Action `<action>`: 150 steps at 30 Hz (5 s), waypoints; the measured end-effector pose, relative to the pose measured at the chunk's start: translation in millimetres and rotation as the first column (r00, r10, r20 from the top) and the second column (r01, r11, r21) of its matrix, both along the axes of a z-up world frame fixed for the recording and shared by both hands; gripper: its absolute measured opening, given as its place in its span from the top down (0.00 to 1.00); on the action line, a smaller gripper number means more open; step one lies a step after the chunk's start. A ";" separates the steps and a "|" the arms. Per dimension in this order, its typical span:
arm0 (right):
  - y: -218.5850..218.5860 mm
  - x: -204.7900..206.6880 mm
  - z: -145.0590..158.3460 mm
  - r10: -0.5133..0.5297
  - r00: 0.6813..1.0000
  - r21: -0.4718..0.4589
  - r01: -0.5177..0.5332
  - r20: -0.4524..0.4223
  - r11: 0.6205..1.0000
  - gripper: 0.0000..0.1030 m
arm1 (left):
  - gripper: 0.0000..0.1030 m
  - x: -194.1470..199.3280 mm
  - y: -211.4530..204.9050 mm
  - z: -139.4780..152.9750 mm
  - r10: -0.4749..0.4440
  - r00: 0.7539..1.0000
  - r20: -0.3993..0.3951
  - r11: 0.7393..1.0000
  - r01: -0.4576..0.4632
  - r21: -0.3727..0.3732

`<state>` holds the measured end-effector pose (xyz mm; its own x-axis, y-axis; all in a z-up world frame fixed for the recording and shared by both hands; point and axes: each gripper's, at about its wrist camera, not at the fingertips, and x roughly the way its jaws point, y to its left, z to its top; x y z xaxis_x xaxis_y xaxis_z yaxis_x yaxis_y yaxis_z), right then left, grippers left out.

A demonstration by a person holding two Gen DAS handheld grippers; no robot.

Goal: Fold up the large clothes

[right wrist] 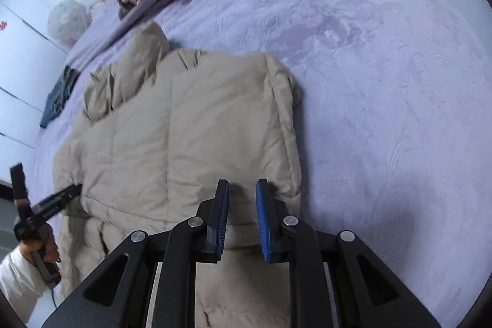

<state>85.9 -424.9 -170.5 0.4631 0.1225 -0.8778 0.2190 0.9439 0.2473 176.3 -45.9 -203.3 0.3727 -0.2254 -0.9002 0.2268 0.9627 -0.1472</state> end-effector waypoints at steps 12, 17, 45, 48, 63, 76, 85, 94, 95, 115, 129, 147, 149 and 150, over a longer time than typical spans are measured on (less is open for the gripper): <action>6.2 -28.1 22.6 -0.016 1.000 0.076 0.017 -0.015 0.997 0.42 | 0.41 -34.6 11.5 43.3 0.010 1.000 -0.022 1.000 -0.009 0.012; 13.9 -52.5 27.9 -0.044 0.998 0.113 0.047 -0.034 0.992 0.20 | 0.00 -64.8 22.1 68.4 0.048 0.999 0.027 0.999 -0.048 -0.001; 48.0 -182.5 12.1 -0.097 0.989 0.282 0.126 -0.115 0.951 0.17 | 0.00 -226.5 99.4 59.8 0.176 0.960 -0.220 0.983 -0.182 -0.008; 49.8 -202.9 1.5 -0.126 0.983 0.304 0.162 -0.135 0.939 0.17 | 0.00 -240.4 113.5 54.3 0.171 0.959 -0.226 0.981 -0.186 -0.047; 61.6 -316.0 -37.3 -0.363 0.909 0.424 0.416 -0.204 0.805 0.17 | 0.00 -310.1 187.3 30.2 0.109 0.945 -0.308 0.958 -0.183 -0.223; 63.7 -307.0 -61.6 -0.449 0.868 0.653 0.468 -0.212 0.596 0.16 | 0.09 -296.4 193.8 -6.5 0.177 0.899 -0.401 0.871 -0.333 -0.362; 55.6 -302.2 -64.0 -0.457 0.856 0.706 0.477 -0.240 0.523 0.76 | 0.86 -271.4 187.5 16.5 0.141 0.942 -0.305 0.873 -0.264 -0.410; 50.9 -273.7 -33.8 -0.407 0.898 0.687 0.401 -0.166 0.606 0.92 | 0.89 -248.7 181.8 70.4 0.119 0.977 -0.176 0.885 -0.185 -0.427; 49.9 -267.3 -26.1 -0.400 0.905 0.686 0.383 -0.145 0.619 0.92 | 0.89 -242.4 180.3 79.3 0.119 0.981 -0.156 0.885 -0.176 -0.431; 13.2 -5.8 136.9 -0.083 0.978 0.425 -0.007 0.193 0.905 0.93 | 0.89 -31.8 122.4 196.6 0.272 0.951 0.145 0.895 -0.195 -0.401; 0.6 148.0 11.9 -0.157 0.987 0.352 0.132 0.044 0.927 0.93 | 0.88 126.0 71.2 36.7 0.244 0.970 0.006 0.960 -0.241 -0.140; 41.1 131.9 50.4 0.072 0.987 0.223 -0.103 0.145 0.969 0.96 | 0.36 95.4 62.5 85.1 0.130 0.977 0.168 0.981 -0.102 -0.163; 65.7 131.4 39.1 0.161 0.978 0.183 -0.184 0.134 0.966 0.96 | 0.62 94.6 41.9 76.1 0.040 0.991 0.127 0.977 -0.012 -0.212; 78.9 133.5 31.3 0.204 0.972 0.144 -0.220 0.120 0.965 0.96 | 0.68 93.3 30.3 70.9 0.006 0.992 0.124 0.977 0.021 -0.211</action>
